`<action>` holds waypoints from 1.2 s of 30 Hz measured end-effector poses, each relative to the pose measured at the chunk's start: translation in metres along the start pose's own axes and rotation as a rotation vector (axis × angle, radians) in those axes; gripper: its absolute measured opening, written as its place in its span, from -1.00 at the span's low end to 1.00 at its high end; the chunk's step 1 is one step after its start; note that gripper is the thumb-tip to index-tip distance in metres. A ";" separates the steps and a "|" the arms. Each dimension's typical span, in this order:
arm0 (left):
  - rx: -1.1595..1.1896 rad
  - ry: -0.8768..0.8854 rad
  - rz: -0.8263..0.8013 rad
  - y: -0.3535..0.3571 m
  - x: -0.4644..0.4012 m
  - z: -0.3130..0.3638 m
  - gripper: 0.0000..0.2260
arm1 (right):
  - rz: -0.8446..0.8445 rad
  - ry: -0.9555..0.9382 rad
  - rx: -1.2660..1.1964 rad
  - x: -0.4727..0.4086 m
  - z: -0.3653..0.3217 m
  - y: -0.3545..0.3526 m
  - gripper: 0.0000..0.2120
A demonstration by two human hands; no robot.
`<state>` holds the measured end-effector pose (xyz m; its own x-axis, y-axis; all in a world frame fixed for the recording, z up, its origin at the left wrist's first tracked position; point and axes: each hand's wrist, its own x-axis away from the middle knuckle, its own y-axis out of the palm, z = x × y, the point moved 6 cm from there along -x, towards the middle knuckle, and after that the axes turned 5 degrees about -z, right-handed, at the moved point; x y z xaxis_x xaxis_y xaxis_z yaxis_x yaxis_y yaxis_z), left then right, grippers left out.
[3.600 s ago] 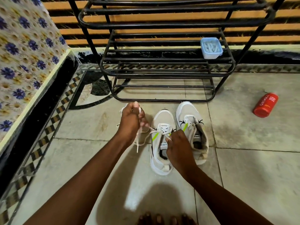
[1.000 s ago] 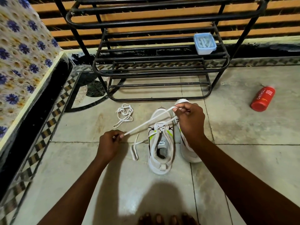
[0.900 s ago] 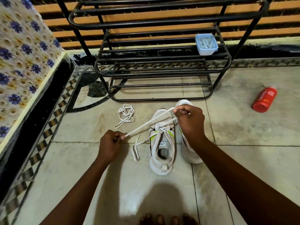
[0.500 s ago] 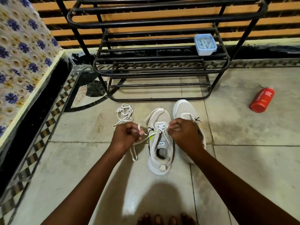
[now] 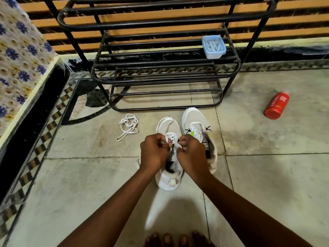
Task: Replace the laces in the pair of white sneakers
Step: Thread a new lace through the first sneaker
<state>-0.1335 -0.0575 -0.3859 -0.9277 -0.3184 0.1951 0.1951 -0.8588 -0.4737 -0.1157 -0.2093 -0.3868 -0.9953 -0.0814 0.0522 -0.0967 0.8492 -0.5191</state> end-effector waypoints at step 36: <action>-0.115 0.099 -0.063 0.011 -0.009 -0.006 -0.82 | -0.067 0.098 -0.064 -0.009 0.006 -0.001 -0.79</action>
<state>-0.1252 -0.0613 -0.3980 -0.9648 -0.2193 0.1451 0.1028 -0.8225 -0.5594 -0.1064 -0.2123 -0.3921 -0.9814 -0.0907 0.1693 -0.1596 0.8756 -0.4559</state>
